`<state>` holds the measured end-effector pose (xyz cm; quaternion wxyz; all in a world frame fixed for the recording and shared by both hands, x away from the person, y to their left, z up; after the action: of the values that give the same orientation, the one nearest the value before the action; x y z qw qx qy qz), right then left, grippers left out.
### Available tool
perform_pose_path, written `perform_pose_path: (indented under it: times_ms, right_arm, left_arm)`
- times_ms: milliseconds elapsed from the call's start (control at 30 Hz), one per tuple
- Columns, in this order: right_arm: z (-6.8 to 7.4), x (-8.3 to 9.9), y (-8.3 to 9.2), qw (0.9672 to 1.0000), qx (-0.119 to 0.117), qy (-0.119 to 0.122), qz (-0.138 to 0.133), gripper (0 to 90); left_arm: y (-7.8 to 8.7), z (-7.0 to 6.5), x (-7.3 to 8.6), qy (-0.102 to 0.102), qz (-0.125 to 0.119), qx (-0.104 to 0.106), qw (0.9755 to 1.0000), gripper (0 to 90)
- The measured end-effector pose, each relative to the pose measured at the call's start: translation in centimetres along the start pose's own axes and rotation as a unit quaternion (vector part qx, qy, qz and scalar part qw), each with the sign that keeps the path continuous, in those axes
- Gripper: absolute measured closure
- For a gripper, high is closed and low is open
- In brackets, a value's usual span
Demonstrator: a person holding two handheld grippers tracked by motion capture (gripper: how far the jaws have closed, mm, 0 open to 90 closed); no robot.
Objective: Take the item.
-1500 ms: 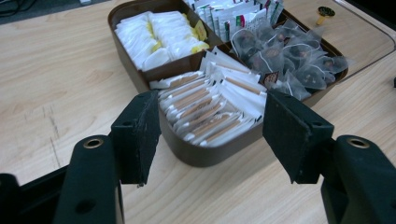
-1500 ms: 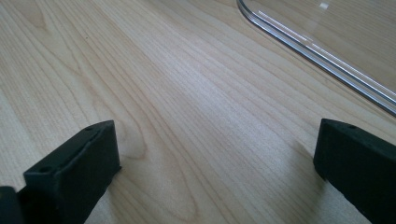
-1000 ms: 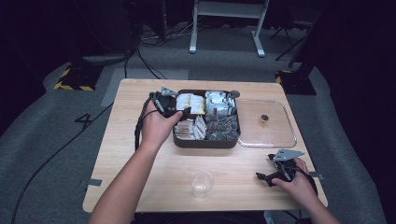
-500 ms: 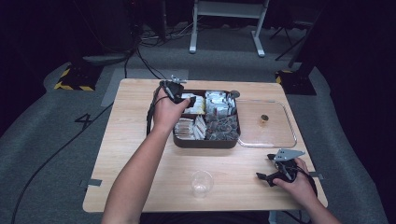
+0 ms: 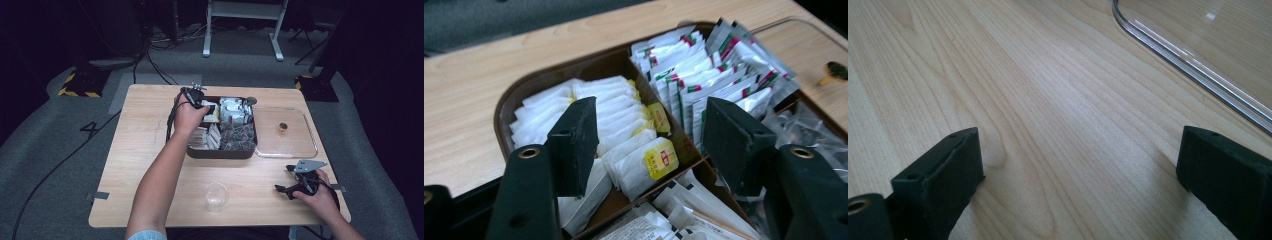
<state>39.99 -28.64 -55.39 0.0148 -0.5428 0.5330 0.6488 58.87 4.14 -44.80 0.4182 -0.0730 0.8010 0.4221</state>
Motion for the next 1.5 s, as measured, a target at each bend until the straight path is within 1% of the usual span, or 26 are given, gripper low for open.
perform_pose_path:
  times_ms: [33, 67, 100, 133, 167, 200, 233, 267, 300, 400, 467, 500, 667, 700, 767, 867, 900, 1100, 1167, 1300, 1500]
  right_arm:
    - [0.0, 0.0, 0.0, 1.0000, 0.000, 0.000, 0.000, 4.9]
    - [0.0, 0.0, 0.0, 1.0000, 0.000, 0.000, 0.000, 4.9]
    - [0.0, 0.0, 0.0, 1.0000, 0.000, 0.001, 0.000, 4.9]
    - [0.0, 0.0, 0.0, 1.0000, 0.000, 0.001, 0.000, 4.9]
    - [0.0, 0.0, 0.0, 1.0000, -0.001, 0.001, 0.000, 5.0]
    - [0.0, 0.0, 0.0, 1.0000, -0.002, 0.002, 0.000, 5.1]
    - [-0.1, 0.0, 0.0, 1.0000, -0.003, 0.003, -0.001, 5.3]
    - [-0.1, 0.0, 0.0, 1.0000, -0.003, 0.003, -0.001, 5.3]
    - [-0.1, 0.0, 0.0, 1.0000, -0.003, 0.003, -0.001, 5.3]
    - [-0.1, 0.0, 0.0, 1.0000, -0.004, 0.004, -0.001, 5.4]
    - [-0.1, 0.0, 0.0, 1.0000, -0.004, 0.004, -0.001, 5.4]
    - [-0.1, 0.0, 0.0, 1.0000, -0.004, 0.005, -0.001, 5.4]
    - [-0.1, 0.0, 0.0, 1.0000, -0.004, 0.005, -0.001, 5.5]
    - [-0.1, 0.0, 0.0, 1.0000, -0.004, 0.005, -0.001, 5.7]
    - [-0.1, 0.0, 0.0, 1.0000, -0.005, 0.005, -0.002, 6.1]
    - [0.0, 0.0, 0.1, 1.0000, -0.006, 0.007, -0.004, 7.0]
    - [0.0, 0.0, 0.1, 0.9999, -0.006, 0.007, -0.005, 7.2]
    - [0.0, 0.0, 0.1, 0.9999, -0.006, 0.008, -0.005, 7.4]
    - [0.0, 0.0, 0.1, 0.9999, -0.006, 0.008, -0.005, 7.6]
    - [0.0, 0.0, 0.1, 0.9999, -0.006, 0.008, -0.006, 7.7]
    - [0.0, 0.0, 0.1, 0.9999, -0.006, 0.008, -0.006, 7.7]
  left_arm:
    - [0.0, 0.0, 0.0, 0.000, 0.000, 0.000, 1.0000, 40.9]
    - [-0.5, 0.3, 0.2, 0.004, 0.010, -0.003, 0.9999, 41.1]
    - [-0.7, 0.4, 0.3, 0.004, 0.015, -0.007, 0.9999, 41.4]
    - [-0.7, 0.4, 0.3, 0.004, 0.015, -0.007, 0.9999, 42.2]
    - [-0.9, 0.5, 0.4, -0.001, 0.019, -0.011, 0.9998, 42.8]
    - [-1.3, 0.8, 0.6, -0.011, 0.024, -0.021, 0.9994, 43.2]
    - [-1.4, 0.9, 0.7, -0.014, 0.032, -0.027, 0.9990, 43.2]
    - [-1.5, 0.9, 0.9, -0.011, 0.037, -0.027, 0.9989, 43.3]
    - [-1.7, 0.8, 1.0, -0.003, 0.037, -0.023, 0.9991, 43.6]
    - [-2.0, 0.8, 1.1, -0.002, 0.044, -0.018, 0.9989, 45.6]
    - [-2.4, 0.7, 1.3, -0.002, 0.054, -0.019, 0.9983, 45.8]
    - [-2.9, 0.6, 1.6, 0.001, 0.066, -0.015, 0.9977, 45.8]
    - [-3.5, 0.6, 1.8, 0.002, 0.076, -0.010, 0.9971, 49.9]
    - [-3.9, 0.6, 2.0, 0.008, 0.082, -0.007, 0.9966, 51.3]
    - [-4.1, 0.6, 2.1, 0.008, 0.084, -0.005, 0.9964, 52.9]
    - [-4.5, 0.7, 2.2, 0.015, 0.088, -0.003, 0.9960, 55.7]
    - [-4.5, 0.7, 2.2, 0.013, 0.090, -0.002, 0.9958, 55.8]
    - [-5.0, 1.1, 2.3, 0.013, 0.098, -0.003, 0.9951, 55.7]
    - [-5.2, 1.2, 2.3, 0.012, 0.097, -0.004, 0.9952, 53.0]
    - [-5.6, 1.2, 2.3, 0.018, 0.101, 0.002, 0.9947, 53.9]
    - [-5.8, 1.3, 2.7, 0.019, 0.113, 0.000, 0.9934, 53.9]
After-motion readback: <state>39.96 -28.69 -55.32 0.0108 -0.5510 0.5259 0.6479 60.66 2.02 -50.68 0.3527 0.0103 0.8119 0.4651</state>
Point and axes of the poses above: each handheld gripper's, and its own axes: y roughly backward along the jaws, x roughly out of its underside, z roughly to its left, the point moved 7 cm from there along -y, roughly forward along the jaws, and after that the axes turned 13 degrees about x, right-handed, at the moved point
